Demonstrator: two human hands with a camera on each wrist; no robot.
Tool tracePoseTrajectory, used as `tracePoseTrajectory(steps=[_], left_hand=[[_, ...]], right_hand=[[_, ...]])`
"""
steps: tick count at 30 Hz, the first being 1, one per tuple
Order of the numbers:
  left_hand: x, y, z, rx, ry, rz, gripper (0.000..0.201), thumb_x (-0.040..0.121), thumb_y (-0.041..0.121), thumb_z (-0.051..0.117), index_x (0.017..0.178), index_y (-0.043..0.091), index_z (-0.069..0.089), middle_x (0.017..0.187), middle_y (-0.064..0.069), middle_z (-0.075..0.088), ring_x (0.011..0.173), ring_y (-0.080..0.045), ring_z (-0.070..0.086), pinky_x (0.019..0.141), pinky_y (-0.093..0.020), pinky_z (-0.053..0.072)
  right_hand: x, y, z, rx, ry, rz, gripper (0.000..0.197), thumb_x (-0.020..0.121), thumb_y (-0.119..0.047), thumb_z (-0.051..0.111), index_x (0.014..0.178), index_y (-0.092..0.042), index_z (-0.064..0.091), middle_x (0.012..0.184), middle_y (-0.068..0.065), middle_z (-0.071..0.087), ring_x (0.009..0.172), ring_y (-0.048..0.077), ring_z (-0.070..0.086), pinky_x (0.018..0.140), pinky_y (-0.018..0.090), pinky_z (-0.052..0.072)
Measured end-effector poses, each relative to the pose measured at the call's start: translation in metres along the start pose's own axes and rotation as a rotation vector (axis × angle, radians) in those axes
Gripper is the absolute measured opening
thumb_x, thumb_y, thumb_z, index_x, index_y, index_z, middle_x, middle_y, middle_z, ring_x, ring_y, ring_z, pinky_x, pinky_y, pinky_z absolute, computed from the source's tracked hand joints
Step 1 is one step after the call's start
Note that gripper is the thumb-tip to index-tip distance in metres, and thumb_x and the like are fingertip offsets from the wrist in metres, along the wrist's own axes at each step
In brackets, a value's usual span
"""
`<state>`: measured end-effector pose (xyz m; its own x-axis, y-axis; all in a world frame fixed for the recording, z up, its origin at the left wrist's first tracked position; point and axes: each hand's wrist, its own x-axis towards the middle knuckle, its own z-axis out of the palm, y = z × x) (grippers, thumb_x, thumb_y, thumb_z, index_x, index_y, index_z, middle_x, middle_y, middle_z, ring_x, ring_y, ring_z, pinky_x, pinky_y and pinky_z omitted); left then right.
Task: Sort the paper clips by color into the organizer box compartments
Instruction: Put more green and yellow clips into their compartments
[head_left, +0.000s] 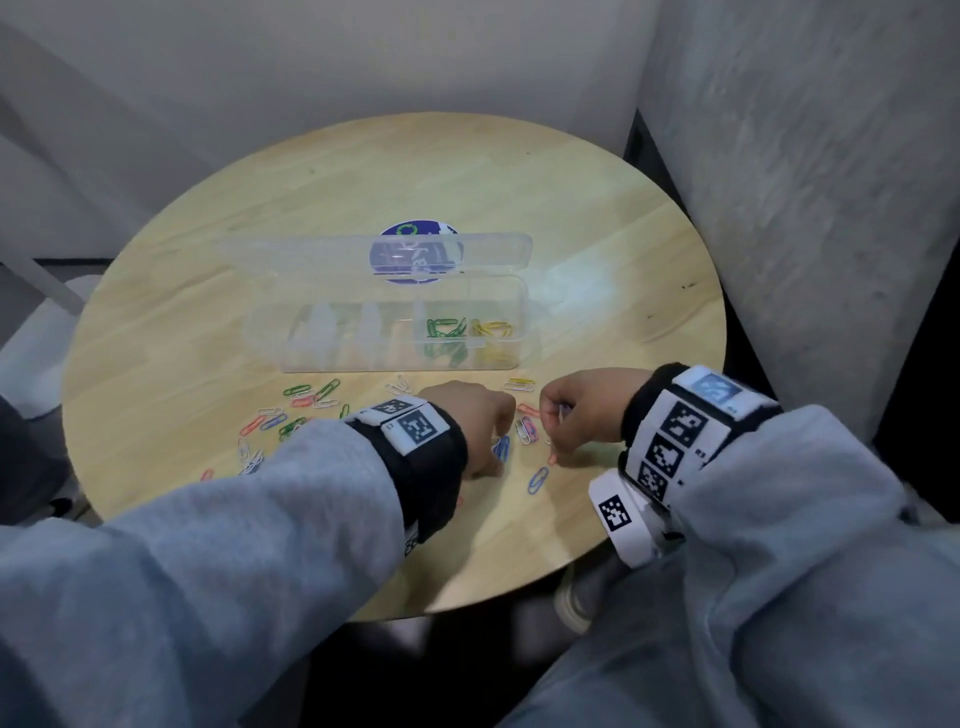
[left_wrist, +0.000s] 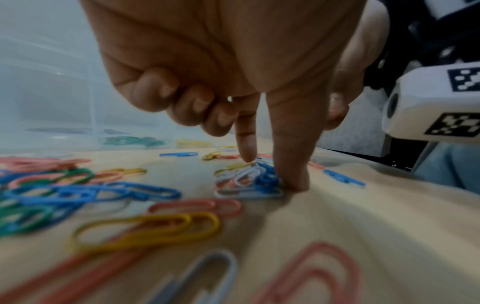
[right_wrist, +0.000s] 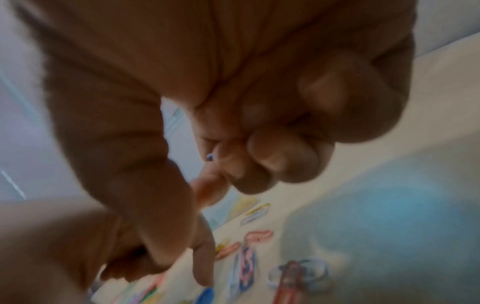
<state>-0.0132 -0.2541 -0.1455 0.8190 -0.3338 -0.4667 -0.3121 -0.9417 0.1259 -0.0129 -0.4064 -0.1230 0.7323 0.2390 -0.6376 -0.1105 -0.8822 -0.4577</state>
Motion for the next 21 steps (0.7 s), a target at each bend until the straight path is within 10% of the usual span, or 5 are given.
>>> tracePoseTrajectory(steps=[9, 16, 21], left_hand=[[-0.002, -0.011, -0.004, 0.019, 0.005, -0.009, 0.035, 0.072, 0.044, 0.072, 0.089, 0.026, 0.048, 0.098, 0.003, 0.06, 0.09, -0.02, 0.053, 0.066, -0.028, 0.035], [-0.002, -0.01, -0.003, 0.017, -0.005, 0.02, 0.012, 0.081, 0.029, 0.066, 0.088, 0.027, 0.058, 0.092, 0.005, 0.055, 0.081, -0.016, 0.047, 0.059, -0.023, 0.033], [-0.005, -0.016, -0.002, -0.124, -0.006, -0.058, 0.012, 0.079, 0.023, 0.065, 0.074, 0.025, 0.055, 0.066, 0.009, 0.048, 0.068, -0.012, 0.048, 0.049, -0.02, 0.029]], right_hand=[[0.008, -0.014, 0.019, -0.459, -0.053, -0.074, 0.02, 0.079, -0.01, 0.061, 0.085, -0.026, 0.052, 0.106, -0.005, 0.063, 0.072, 0.014, 0.049, 0.05, 0.019, 0.033], [0.023, -0.022, 0.025, -0.616, -0.081, -0.1, 0.019, 0.081, -0.008, 0.058, 0.071, -0.021, 0.049, 0.073, -0.005, 0.048, 0.076, 0.019, 0.048, 0.052, 0.023, 0.035], [0.024, -0.021, 0.03, -0.647, -0.047, -0.074, 0.015, 0.083, -0.015, 0.054, 0.094, -0.014, 0.065, 0.091, 0.002, 0.062, 0.077, 0.021, 0.053, 0.07, 0.029, 0.047]])
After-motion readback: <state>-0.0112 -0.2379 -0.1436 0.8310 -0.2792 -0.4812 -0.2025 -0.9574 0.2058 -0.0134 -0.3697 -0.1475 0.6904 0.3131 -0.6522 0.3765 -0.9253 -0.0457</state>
